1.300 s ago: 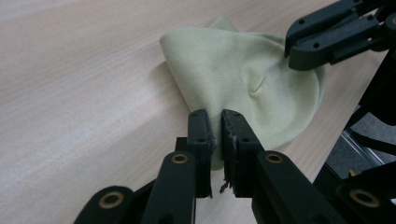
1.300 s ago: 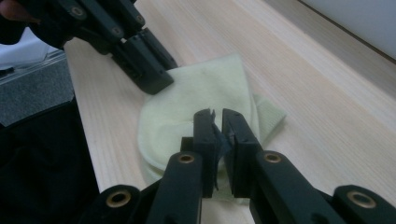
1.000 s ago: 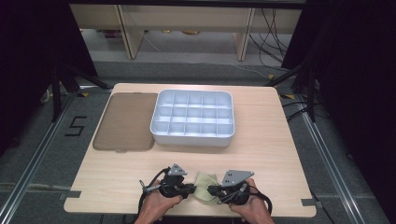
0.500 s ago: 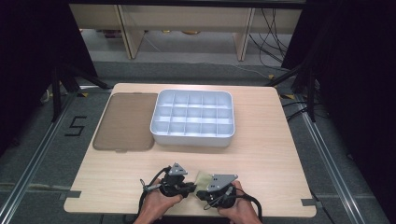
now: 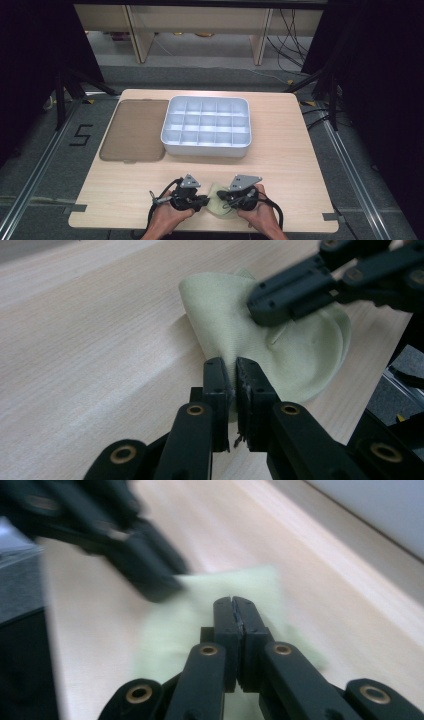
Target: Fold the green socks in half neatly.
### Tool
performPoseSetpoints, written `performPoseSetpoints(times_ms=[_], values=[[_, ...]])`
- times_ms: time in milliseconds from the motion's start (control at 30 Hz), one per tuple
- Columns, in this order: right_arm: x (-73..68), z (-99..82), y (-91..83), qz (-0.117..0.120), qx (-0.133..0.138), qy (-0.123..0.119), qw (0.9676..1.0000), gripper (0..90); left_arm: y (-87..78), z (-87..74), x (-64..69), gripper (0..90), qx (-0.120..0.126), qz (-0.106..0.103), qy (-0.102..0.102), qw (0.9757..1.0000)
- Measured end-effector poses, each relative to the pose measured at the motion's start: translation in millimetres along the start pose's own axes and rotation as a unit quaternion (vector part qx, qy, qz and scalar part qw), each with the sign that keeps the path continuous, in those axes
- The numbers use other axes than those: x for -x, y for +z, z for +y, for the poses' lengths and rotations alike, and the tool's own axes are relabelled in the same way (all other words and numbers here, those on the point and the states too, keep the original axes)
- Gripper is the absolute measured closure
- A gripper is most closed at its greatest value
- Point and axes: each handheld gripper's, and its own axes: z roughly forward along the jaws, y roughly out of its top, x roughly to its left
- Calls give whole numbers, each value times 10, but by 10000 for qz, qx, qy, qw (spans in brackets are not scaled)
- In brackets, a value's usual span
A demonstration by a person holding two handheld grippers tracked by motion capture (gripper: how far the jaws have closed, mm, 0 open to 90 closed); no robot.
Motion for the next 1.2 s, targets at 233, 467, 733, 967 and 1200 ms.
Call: performPoseSetpoints(times_ms=[233, 467, 733, 967, 1200], values=[[124, -30, 45, -216, -129, 37, 9997, 900, -5, 16, -3, 832, 85, -3, 18, 10000], [178, -14, 32, -302, -101, 145, 9994, 900, -33, 24, -12, 832, 38, 154, 280, 9995], [118, -11, -137, -137, 147, 181, 9996, 900, -80, 38, -22, 833, 119, 234, 275, 9993], [39, -100, -221, 15, 63, 199, 9998, 899, -147, 52, -21, 831, 193, 253, 275, 9991], [28, -115, -48, 72, -155, 193, 9997, 900, -183, 96, 61, 831, 233, 338, 483, 9980]])
